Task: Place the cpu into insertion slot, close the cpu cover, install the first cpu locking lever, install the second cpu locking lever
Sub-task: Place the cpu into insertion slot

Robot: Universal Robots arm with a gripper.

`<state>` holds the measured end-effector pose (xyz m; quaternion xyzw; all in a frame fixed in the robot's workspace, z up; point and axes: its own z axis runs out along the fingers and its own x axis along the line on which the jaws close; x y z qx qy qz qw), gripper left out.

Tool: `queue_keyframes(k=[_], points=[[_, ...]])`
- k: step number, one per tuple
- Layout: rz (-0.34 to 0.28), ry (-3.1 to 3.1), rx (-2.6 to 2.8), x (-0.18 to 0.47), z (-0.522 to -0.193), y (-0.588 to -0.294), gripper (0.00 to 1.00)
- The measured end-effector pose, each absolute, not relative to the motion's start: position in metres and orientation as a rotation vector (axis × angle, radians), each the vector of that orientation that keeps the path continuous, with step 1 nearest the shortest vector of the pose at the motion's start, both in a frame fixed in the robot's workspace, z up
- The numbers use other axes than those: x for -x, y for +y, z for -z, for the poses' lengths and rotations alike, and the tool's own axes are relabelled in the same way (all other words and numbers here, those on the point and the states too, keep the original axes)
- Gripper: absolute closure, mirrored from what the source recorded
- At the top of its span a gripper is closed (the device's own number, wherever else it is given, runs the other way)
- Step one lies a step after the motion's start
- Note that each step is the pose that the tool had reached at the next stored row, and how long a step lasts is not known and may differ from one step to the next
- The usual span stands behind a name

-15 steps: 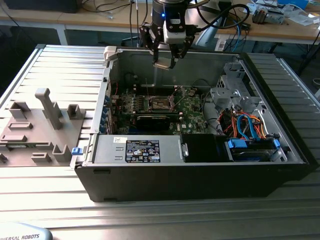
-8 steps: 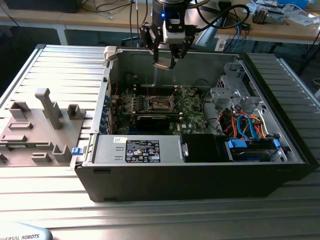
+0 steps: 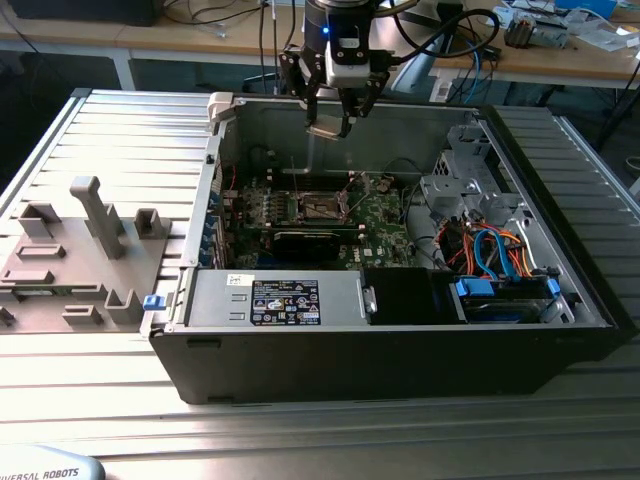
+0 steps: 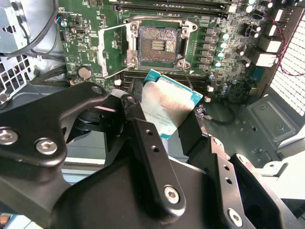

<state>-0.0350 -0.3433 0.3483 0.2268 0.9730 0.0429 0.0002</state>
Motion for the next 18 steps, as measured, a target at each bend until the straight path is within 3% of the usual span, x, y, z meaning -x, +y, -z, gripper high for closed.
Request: queue_keyframes(k=[18], points=[[-0.135,3.05,-0.736,0.035,-0.348,-0.3433,0.46]])
